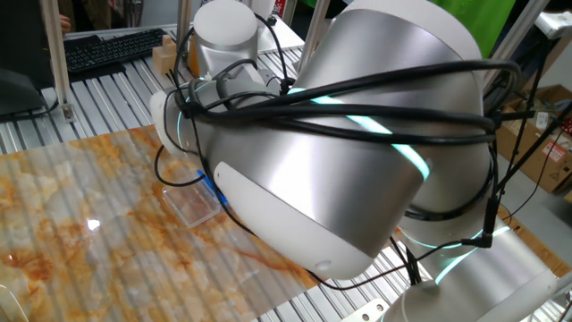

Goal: Insert a small pipette tip into the holder for small pipette tips

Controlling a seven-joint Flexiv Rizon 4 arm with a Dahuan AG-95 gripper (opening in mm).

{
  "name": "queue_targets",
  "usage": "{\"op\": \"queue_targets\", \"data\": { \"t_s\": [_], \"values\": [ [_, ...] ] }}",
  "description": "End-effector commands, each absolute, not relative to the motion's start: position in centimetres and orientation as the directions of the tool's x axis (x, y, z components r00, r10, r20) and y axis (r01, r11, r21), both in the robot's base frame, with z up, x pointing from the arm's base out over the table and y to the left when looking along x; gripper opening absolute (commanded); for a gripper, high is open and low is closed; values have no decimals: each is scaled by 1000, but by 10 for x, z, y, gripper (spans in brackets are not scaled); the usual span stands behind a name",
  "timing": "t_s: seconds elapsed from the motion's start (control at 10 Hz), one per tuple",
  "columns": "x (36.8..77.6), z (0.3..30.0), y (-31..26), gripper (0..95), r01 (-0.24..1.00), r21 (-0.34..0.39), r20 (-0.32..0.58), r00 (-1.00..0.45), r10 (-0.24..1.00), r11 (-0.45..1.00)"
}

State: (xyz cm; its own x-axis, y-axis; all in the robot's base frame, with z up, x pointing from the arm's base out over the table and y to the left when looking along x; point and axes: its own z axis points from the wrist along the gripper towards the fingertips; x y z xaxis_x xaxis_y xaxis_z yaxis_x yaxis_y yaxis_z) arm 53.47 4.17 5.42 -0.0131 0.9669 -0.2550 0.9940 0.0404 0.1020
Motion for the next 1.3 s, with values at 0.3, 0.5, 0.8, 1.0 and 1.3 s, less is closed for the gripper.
{"op": "queue_targets", "data": {
  "t_s": [0.3, 0.5, 0.8, 1.0, 1.3],
  "values": [
    [535, 54, 42, 0, 994, 101, -265, -17, 964, 45],
    [536, 54, 41, 0, 994, 99, -273, -22, 962, 51],
    [537, 55, 41, 0, 994, 97, -286, -27, 958, 57],
    [537, 55, 41, 0, 993, 97, -292, -30, 956, 60],
    [537, 55, 41, 0, 993, 99, -307, -28, 951, 61]
  ]
}}
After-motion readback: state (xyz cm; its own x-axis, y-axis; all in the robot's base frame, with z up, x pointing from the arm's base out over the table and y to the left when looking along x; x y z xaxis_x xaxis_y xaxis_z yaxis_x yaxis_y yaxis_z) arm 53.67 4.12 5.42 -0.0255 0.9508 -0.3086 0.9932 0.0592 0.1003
